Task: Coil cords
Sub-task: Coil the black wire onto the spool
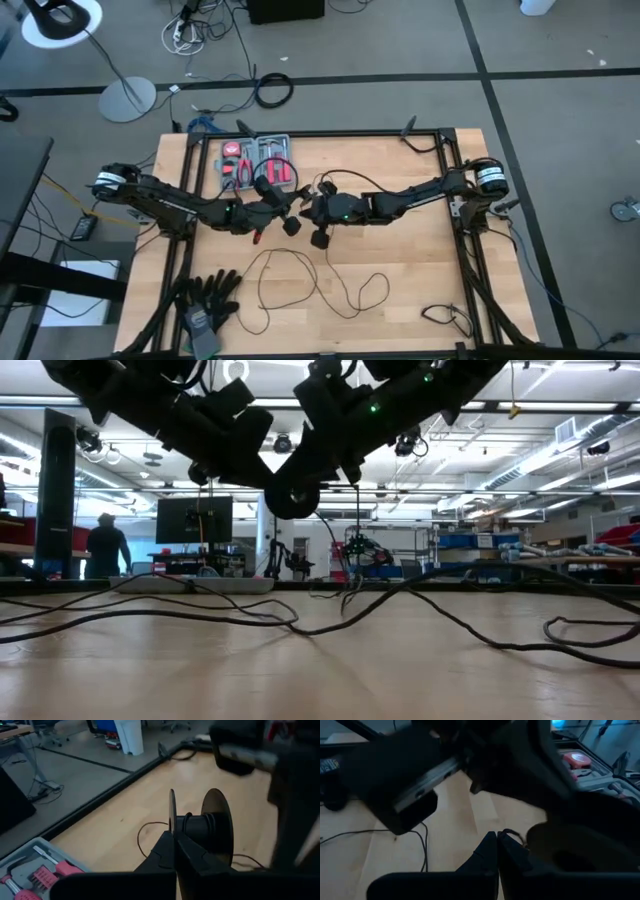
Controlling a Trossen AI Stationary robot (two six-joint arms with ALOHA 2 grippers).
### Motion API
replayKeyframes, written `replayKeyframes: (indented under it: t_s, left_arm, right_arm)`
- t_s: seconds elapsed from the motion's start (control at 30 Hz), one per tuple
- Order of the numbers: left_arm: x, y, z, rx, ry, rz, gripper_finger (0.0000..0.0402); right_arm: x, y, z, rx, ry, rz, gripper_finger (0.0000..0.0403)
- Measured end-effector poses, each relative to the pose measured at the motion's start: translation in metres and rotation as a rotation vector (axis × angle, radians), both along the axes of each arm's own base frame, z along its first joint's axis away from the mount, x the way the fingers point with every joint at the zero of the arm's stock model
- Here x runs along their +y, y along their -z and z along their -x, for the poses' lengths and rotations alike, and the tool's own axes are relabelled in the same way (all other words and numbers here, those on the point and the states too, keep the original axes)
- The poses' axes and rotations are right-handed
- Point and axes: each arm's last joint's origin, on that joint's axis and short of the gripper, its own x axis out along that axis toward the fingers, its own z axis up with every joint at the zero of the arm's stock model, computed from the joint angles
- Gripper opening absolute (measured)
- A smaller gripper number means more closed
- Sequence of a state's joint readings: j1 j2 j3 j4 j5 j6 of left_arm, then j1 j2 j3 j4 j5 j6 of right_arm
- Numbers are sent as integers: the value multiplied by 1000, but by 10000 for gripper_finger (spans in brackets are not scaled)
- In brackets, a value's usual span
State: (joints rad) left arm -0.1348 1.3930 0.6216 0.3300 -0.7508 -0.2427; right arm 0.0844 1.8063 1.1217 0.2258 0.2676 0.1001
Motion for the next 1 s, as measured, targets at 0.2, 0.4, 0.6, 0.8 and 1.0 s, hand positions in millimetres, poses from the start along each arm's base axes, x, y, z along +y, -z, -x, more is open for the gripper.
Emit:
replayKeyframes:
  t_s: [0.2,0.4,0.6,0.8,1.0]
  left_arm:
    - [-2,2,0,39,51,-7,0]
    - [-2,6,2,89,76,-2,0]
    - [-3,8,2,115,119,18,0]
    - [-4,9,2,125,161,40,0]
    - [-5,13,4,176,192,53,0]
  right_arm:
    - [-1,-5,4,12,-4,-3,0]
    - [-5,-7,9,56,-1,-40,0]
    - [-8,-11,12,63,-15,-58,0]
    - [-12,-15,16,80,-7,-60,0]
    - [-18,-18,18,75,23,-81,0]
